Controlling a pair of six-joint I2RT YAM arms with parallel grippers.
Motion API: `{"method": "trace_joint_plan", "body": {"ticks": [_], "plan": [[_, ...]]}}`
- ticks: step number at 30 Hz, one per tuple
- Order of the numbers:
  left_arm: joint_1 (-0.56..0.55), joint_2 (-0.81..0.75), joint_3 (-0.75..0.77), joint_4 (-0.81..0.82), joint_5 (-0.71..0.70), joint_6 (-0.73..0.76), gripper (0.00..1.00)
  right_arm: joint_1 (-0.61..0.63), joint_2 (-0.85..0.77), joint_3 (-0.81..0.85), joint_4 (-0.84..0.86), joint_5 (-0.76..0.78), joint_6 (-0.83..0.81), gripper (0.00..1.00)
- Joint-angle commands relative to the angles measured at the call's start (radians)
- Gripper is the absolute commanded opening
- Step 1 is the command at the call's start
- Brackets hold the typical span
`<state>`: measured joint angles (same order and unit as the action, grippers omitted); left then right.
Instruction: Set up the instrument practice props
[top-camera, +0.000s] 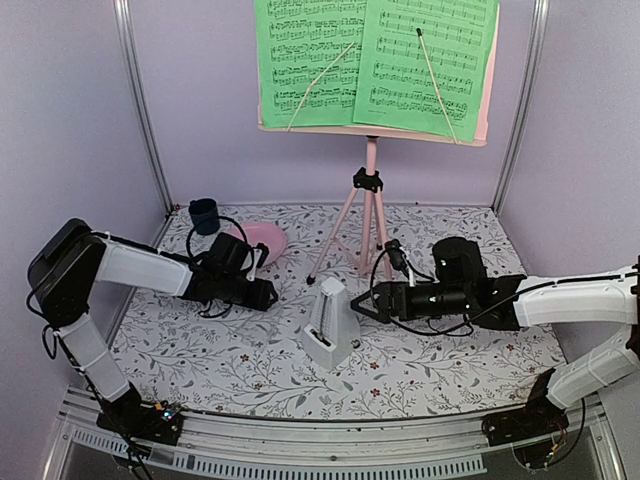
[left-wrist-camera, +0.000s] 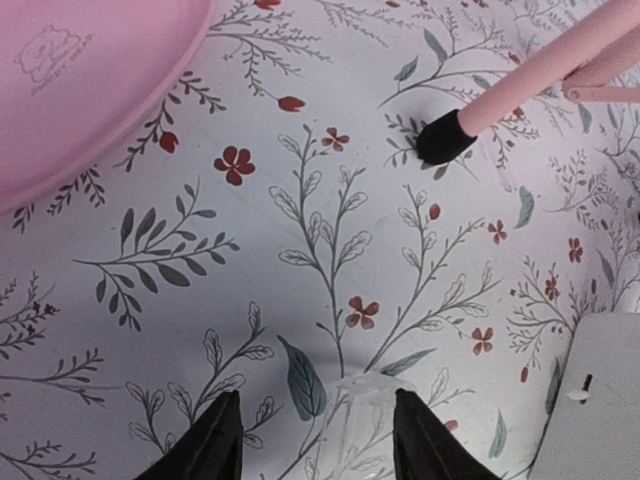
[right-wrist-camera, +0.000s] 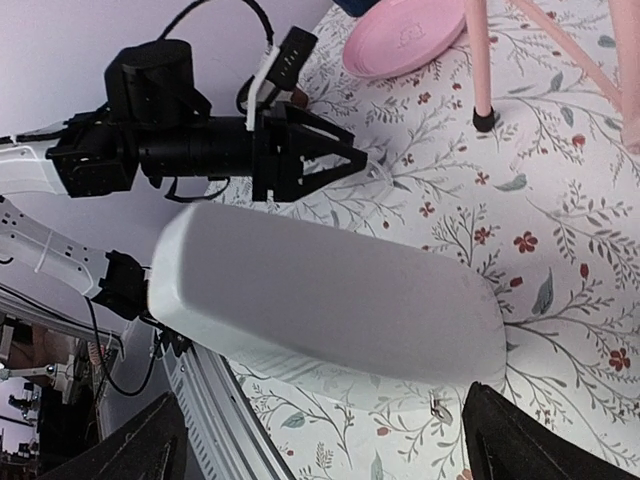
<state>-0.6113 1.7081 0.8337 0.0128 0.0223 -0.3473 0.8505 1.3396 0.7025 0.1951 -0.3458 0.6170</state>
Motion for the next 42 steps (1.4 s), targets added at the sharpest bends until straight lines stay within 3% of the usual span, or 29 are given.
{"method": "trace_joint_plan", "body": {"ticks": [1, 5, 10, 17, 29, 42], "plan": [[0.012, -0.025, 0.002, -0.017, -0.007, 0.001, 0.63, 0.002, -0.024, -0.069, -0.024, 0.015, 0.018, 0.96], [-0.006, -0.147, -0.063, 0.032, 0.006, 0.015, 0.65, 0.006, -0.009, -0.103, -0.021, 0.017, 0.021, 0.84], [-0.049, -0.242, -0.146, 0.121, 0.053, 0.034, 0.54, 0.014, 0.063, -0.08, -0.008, 0.041, 0.021, 0.57], [-0.14, -0.203, -0.186, 0.21, 0.072, 0.014, 0.4, 0.038, 0.2, -0.021, 0.009, 0.049, 0.021, 0.34], [-0.199, -0.144, -0.178, 0.26, 0.071, -0.007, 0.35, 0.03, 0.348, 0.078, 0.027, 0.114, 0.011, 0.28], [-0.268, -0.071, -0.168, 0.318, 0.085, -0.033, 0.3, -0.004, 0.472, 0.218, 0.046, 0.074, -0.038, 0.27]]}}
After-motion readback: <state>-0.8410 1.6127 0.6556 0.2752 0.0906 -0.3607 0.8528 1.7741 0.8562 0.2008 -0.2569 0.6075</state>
